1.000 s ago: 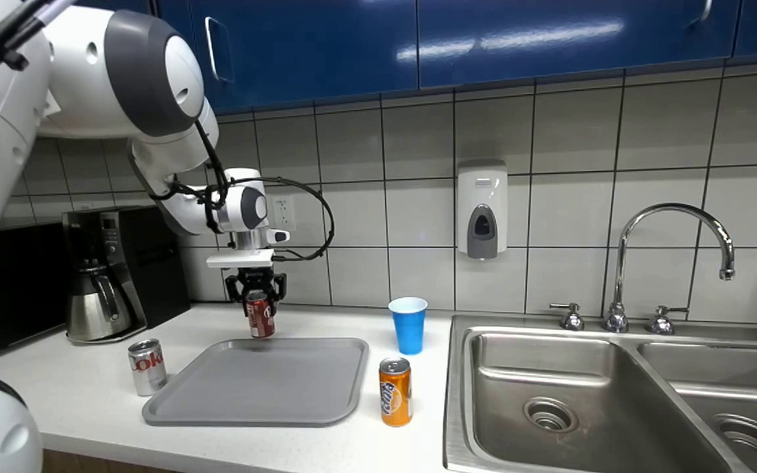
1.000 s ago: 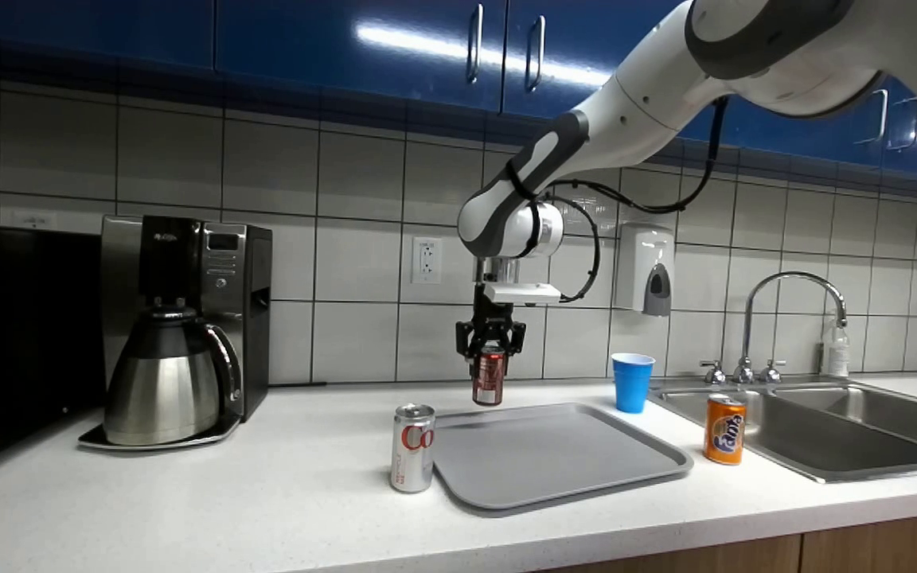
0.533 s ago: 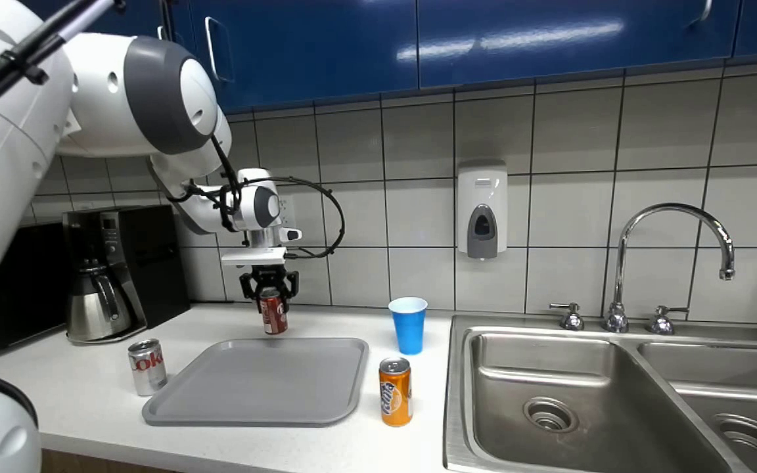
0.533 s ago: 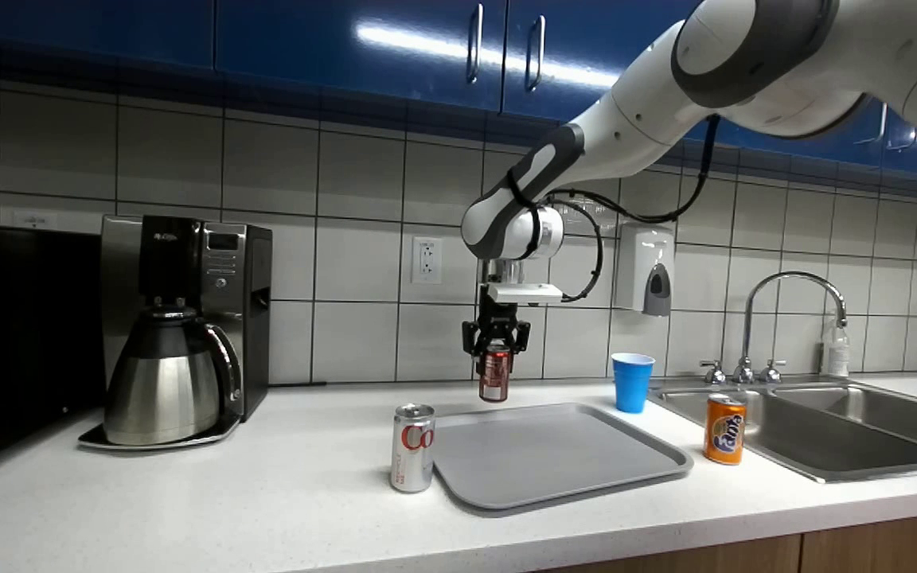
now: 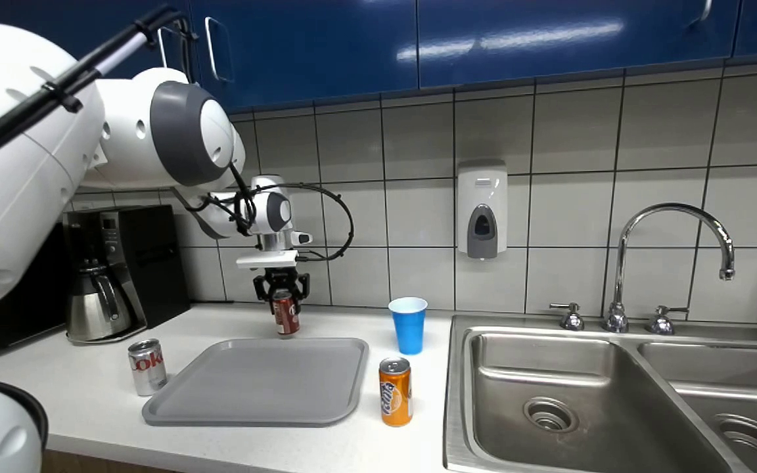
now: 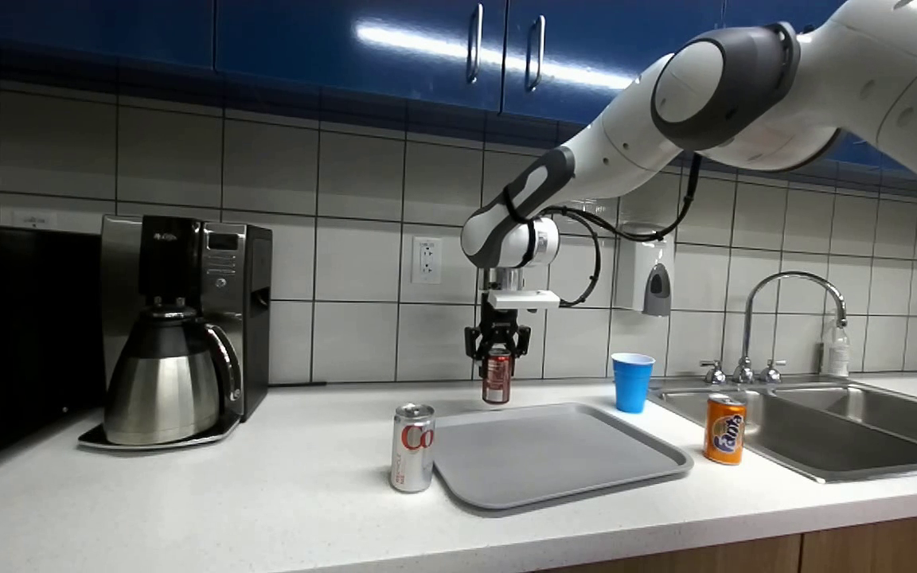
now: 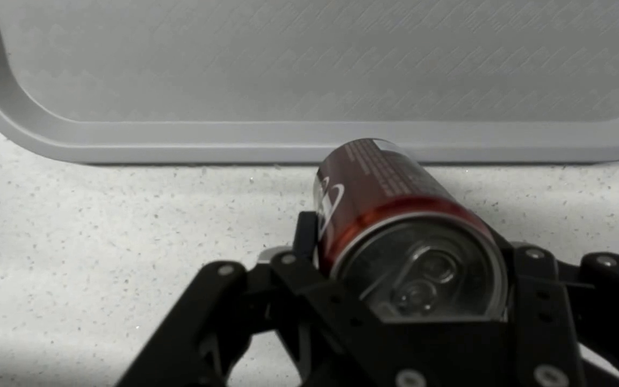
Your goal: Move the orange can to the right the gray can to the left and the red can forward from the tray
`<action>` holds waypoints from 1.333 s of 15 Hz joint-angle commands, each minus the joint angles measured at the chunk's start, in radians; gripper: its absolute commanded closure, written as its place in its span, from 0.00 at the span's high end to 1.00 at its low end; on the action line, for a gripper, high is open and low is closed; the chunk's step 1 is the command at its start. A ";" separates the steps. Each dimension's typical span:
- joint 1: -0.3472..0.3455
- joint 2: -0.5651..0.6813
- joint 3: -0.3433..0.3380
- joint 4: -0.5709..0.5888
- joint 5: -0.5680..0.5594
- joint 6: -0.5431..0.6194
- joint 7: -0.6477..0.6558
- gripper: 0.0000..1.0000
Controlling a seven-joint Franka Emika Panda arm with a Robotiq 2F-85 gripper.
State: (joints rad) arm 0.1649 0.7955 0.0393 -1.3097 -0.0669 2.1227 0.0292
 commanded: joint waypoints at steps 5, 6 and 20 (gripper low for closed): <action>-0.010 0.090 0.000 0.173 0.005 -0.116 -0.001 0.39; -0.011 0.100 0.000 0.186 0.005 -0.121 -0.001 0.39; -0.008 0.192 -0.003 0.309 0.006 -0.159 0.002 0.39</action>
State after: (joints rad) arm 0.1581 0.9554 0.0368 -1.0775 -0.0669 2.0176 0.0292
